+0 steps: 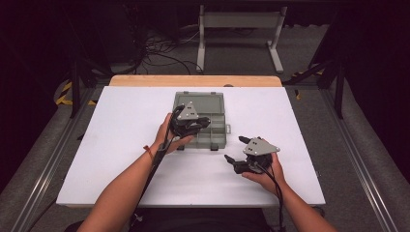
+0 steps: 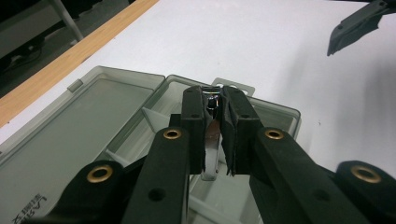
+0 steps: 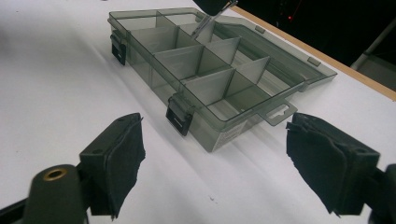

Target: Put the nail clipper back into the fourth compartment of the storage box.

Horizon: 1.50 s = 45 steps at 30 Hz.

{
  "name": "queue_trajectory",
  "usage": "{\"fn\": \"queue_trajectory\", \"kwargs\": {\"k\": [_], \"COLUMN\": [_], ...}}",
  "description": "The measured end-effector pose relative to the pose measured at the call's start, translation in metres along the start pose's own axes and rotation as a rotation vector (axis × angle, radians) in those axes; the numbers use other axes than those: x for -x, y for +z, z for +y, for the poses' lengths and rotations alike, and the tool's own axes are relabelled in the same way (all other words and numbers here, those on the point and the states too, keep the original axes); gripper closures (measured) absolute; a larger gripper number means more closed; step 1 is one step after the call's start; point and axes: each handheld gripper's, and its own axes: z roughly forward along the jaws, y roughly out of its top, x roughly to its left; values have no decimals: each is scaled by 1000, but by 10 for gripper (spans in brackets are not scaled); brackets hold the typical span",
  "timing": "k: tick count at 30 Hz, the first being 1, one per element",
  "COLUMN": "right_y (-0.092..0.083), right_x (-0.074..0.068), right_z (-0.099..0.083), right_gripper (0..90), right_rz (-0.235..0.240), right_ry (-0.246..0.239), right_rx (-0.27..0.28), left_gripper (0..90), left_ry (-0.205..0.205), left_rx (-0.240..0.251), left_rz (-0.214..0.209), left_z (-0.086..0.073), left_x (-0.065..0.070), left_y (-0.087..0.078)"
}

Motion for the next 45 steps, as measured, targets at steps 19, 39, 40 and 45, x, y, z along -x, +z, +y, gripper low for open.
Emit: {"fn": "queue_trajectory", "kwargs": {"k": [19, 39, 40, 45], "right_y": [-1, -1, -1, -1], "right_x": [1, 1, 1, 1], "right_z": [-1, -2, -2, -2], "right_gripper": [188, 188, 188, 188], "right_rz": [0, 0, 1, 3], "right_ry": [4, 3, 2, 2], "right_rx": [-3, -3, -3, -5], "left_gripper": [807, 807, 807, 807], "left_ry": [-13, -28, -28, -32], "left_rx": [-2, -18, -18, -31], "left_rz": [-3, 1, 1, 4], "left_z": [15, 20, 20, 20], "left_x": [-7, -12, -12, -14], "left_y": [24, 49, 49, 54]}}
